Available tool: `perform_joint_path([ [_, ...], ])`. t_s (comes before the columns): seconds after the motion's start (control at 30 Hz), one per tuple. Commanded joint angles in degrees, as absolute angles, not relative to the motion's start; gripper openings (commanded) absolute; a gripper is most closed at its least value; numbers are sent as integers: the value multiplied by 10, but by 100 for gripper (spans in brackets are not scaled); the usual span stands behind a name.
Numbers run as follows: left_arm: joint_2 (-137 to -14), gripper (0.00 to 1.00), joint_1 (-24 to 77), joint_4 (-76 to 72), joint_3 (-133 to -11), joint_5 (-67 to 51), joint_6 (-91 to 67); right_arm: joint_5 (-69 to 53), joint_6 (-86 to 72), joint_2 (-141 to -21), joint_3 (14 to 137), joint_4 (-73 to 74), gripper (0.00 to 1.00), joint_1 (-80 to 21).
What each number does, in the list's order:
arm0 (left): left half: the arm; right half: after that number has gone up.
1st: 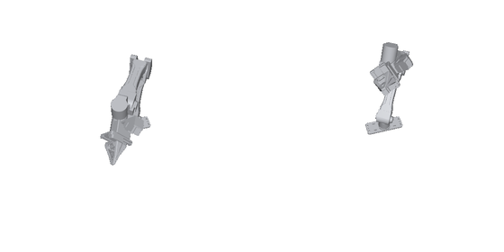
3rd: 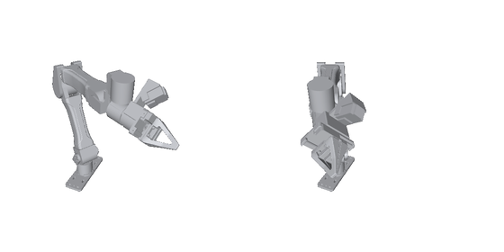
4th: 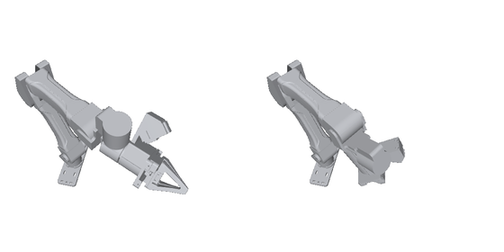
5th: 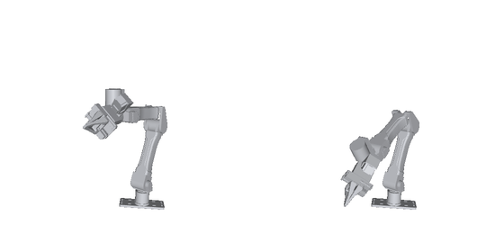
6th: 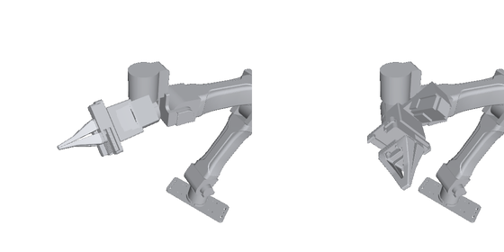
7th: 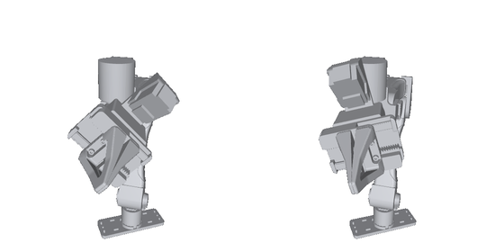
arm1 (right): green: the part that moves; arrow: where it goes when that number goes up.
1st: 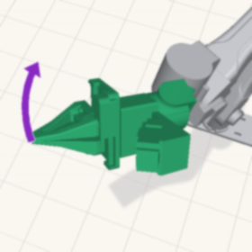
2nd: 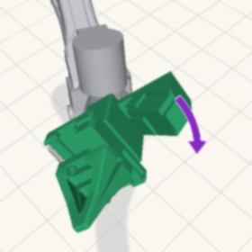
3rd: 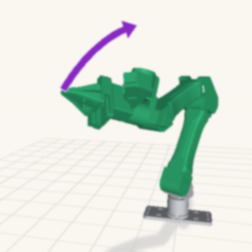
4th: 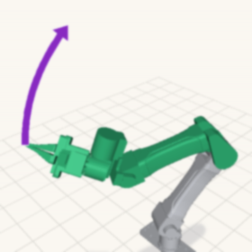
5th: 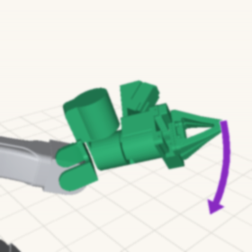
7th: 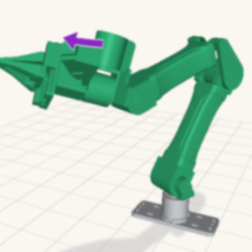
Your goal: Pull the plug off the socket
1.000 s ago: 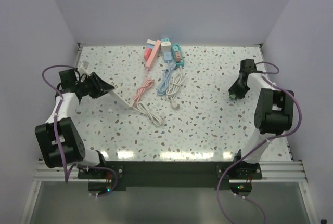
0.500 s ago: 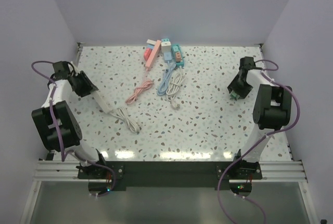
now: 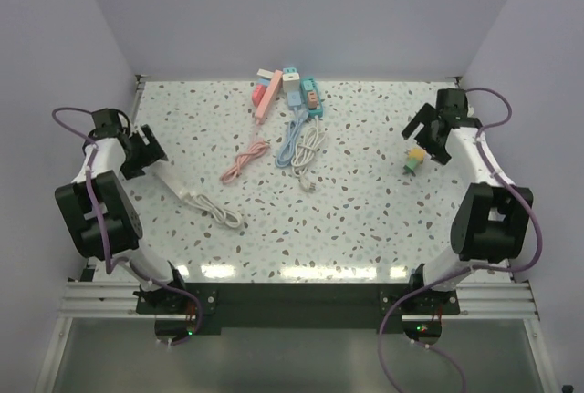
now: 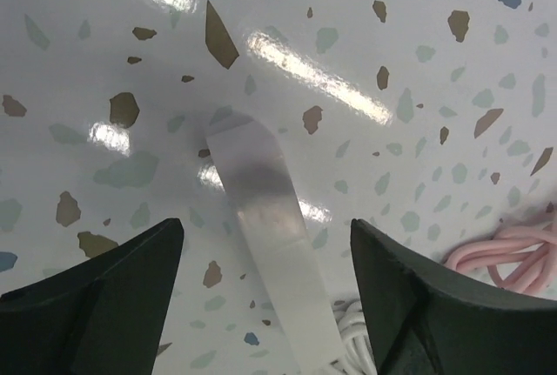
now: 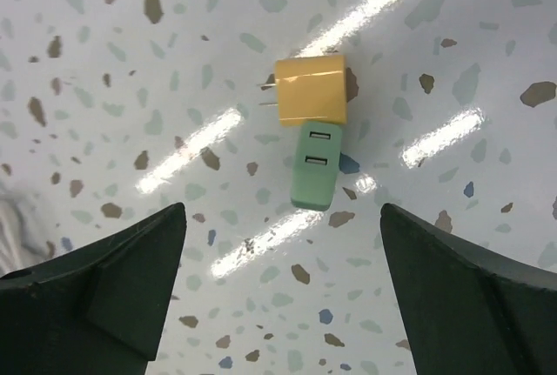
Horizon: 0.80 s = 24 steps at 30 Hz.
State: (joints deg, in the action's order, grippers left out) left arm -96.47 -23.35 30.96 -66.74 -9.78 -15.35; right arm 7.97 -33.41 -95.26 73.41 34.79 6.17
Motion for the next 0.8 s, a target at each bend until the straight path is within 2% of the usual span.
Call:
perform_joint_path([
  [0.0,-890,84,-236,291,-663,-123,-160,25,-325,-889,711,321,97,59],
  [0.1,-839,81,-223,263,-629,-183,-183,-11,-312,-869,700,312,90,41],
  [0.13,-830,67,-216,256,-614,-197,-192,-67,-303,-871,690,303,86,36],
  [0.2,-817,43,-180,242,-607,-234,-200,-102,-281,-878,690,298,78,12],
  [0.23,-817,22,-164,236,-606,-240,-208,-123,-271,-885,689,298,74,-19],
  [0.33,-840,5,-98,208,-617,-254,-220,-131,-246,-898,693,291,72,-71],
  [0.43,-876,1,-53,183,-628,-258,-228,-128,-233,-940,726,301,72,-134],
  [0.57,-934,0,-21,176,-628,-239,-221,-111,-224,-999,779,320,73,-202],
  [0.77,-947,0,-10,170,-556,-210,-229,-97,-221,-1041,799,323,73,-250],
])
